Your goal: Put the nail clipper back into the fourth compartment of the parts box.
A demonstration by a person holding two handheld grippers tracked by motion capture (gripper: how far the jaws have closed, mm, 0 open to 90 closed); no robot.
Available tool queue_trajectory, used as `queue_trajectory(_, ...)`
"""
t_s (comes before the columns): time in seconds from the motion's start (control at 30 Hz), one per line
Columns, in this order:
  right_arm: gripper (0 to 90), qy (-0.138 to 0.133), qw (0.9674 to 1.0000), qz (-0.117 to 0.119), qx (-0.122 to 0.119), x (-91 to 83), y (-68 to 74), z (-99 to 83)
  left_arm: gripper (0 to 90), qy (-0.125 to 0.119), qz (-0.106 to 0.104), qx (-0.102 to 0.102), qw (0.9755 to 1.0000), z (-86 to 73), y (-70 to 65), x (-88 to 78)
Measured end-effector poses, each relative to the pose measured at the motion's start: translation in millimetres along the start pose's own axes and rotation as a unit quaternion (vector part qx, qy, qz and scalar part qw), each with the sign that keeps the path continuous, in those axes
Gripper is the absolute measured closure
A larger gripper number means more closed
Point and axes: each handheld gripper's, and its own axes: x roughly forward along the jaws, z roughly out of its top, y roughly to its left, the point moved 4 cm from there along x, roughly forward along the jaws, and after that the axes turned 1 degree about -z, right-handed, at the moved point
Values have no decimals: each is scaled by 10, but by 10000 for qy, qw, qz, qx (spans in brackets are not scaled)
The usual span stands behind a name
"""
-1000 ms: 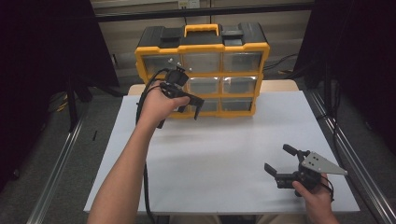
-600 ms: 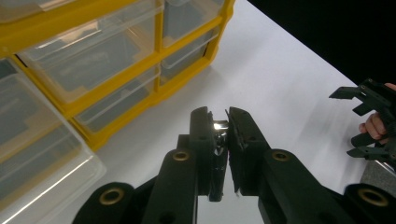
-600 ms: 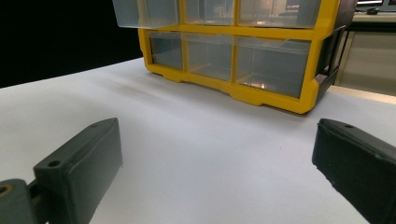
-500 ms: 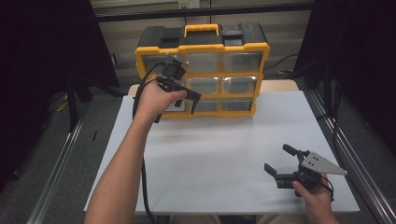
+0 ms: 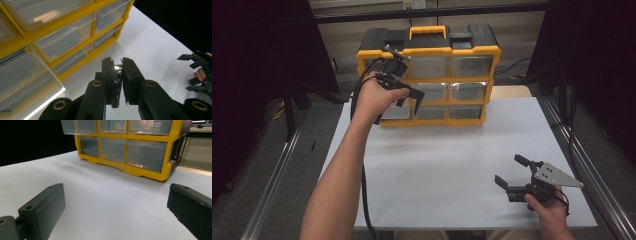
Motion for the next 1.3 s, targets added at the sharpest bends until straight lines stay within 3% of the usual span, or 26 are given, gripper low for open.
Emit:
queue_trajectory(0.03,12,-8,10000,4,13,2,2,0,808,-114,-7,-147,9998,21,-2,-5)
queue_trajectory(0.23,12,-6,10000,15,43,0,4,2,808,-26,63,-16,10000,69,42,-60)
queue_trajectory(0.3,12,-20,10000,11,16,2,1,3,808,-81,65,-84,9999,83,38,-60)
queue_trajectory(0.4,12,-17,10000,-1,20,-1,-1,3,808,-42,78,-11,10000,105,54,-89)
queue_trajectory(0.43,12,-23,10000,-1,11,-2,-3,4,808,-160,106,-160,9997,129,44,-92)
queue_trajectory(0.6,11,-39,10000,4,-1,-4,-3,8,808,-136,99,-116,9998,164,70,-129)
queue_trajectory(0.63,11,-60,10000,17,5,-2,-3,10,808,-190,150,-191,9995,181,66,-128)
queue_trajectory(0.67,11,-61,10000,13,10,-2,-3,10,808,-50,175,-38,9998,183,90,-151)
queue_trajectory(0.87,11,-78,10000,8,11,-8,-8,14,808,-197,258,-212,9992,224,114,-182)
queue_trajectory(0.9,11,-77,10000,5,13,-8,-8,14,808,-89,304,-78,9995,231,159,-223)
queue_trajectory(0.93,11,-79,10000,6,10,-8,-9,14,808,-89,304,-78,9995,231,159,-223)
queue_trajectory(1.17,11,-78,10000,23,6,-5,-5,13,808,-218,587,-234,9978,251,260,-268)
queue_trajectory(1.3,10,-79,10000,23,1,-5,-6,14,808,-220,616,-251,9975,249,306,-283)
